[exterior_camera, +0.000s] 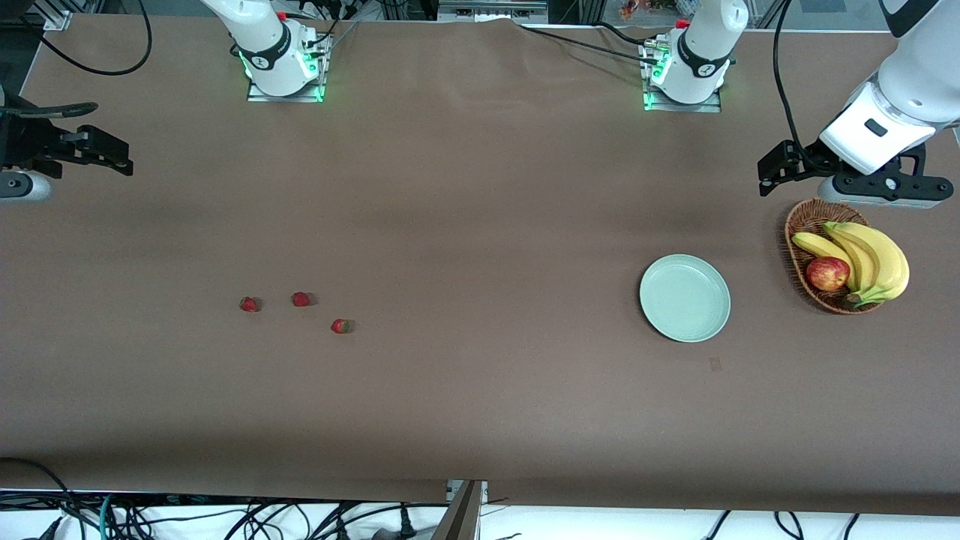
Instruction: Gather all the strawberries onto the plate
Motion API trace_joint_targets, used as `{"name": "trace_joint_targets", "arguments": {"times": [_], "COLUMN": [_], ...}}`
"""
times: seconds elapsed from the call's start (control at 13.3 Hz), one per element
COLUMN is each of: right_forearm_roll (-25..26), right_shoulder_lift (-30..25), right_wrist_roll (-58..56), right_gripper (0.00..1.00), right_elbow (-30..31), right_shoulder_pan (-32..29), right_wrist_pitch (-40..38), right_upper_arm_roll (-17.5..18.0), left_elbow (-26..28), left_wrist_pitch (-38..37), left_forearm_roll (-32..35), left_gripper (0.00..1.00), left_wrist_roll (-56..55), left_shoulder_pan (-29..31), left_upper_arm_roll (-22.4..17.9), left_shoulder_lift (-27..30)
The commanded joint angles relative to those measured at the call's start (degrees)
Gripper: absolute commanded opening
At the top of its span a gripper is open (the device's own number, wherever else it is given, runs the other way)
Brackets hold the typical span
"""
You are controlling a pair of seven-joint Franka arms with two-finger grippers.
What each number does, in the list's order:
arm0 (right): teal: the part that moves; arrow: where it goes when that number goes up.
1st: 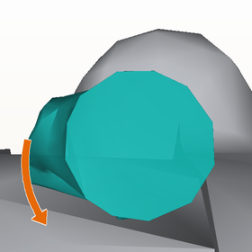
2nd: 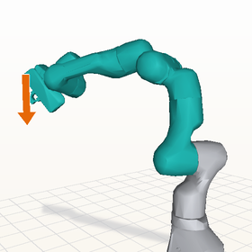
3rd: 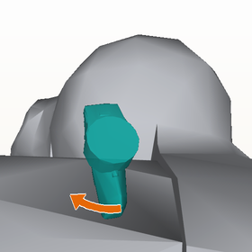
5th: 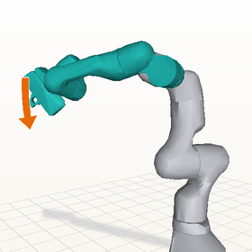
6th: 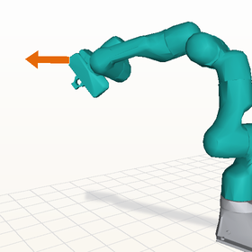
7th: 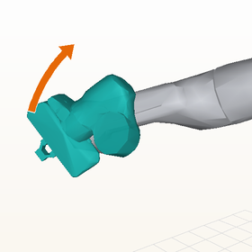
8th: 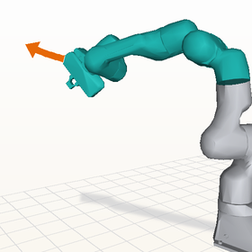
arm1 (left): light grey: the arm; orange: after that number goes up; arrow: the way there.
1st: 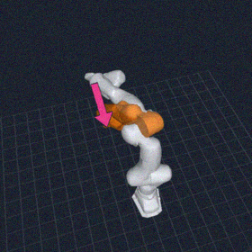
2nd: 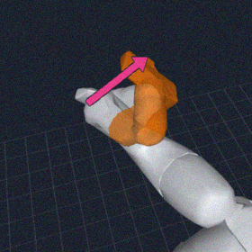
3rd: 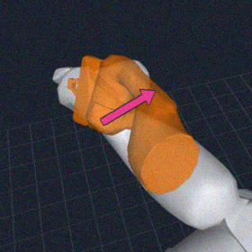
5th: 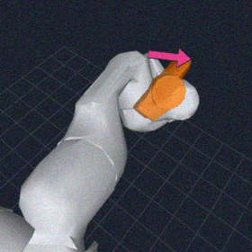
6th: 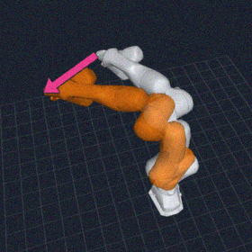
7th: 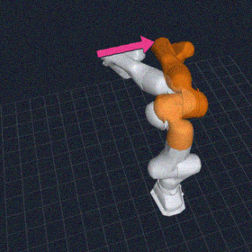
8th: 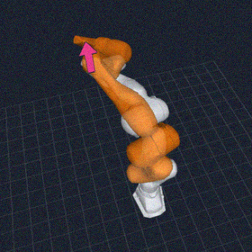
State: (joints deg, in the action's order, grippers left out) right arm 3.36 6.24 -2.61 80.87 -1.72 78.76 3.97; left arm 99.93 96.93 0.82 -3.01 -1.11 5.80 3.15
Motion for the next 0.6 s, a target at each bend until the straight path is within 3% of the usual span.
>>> {"name": "trace_joint_targets", "arguments": {"times": [0.0, 0.53], "right_forearm_roll": [0.77, 0.59], "right_shoulder_lift": [0.79, 2.71], "right_wrist_roll": [-0.21, -0.29], "right_gripper": [1.00, 1.00], "right_elbow": [-1.24, -0.80], "right_shoulder_pan": [-0.21, 0.58], "right_wrist_pitch": [1.21, 4.12], "right_upper_arm_roll": [0.08, 0.52], "left_elbow": [-0.96, -0.96], "left_wrist_pitch": [-0.16, -0.16], "left_forearm_roll": [-0.03, -0.03], "left_gripper": [1.00, 1.00], "left_wrist_roll": [0.63, 0.63], "left_shoulder_pan": [-0.21, -0.21], "left_upper_arm_roll": [-0.09, -0.09], "left_shoulder_lift": [-0.07, -0.07]}}
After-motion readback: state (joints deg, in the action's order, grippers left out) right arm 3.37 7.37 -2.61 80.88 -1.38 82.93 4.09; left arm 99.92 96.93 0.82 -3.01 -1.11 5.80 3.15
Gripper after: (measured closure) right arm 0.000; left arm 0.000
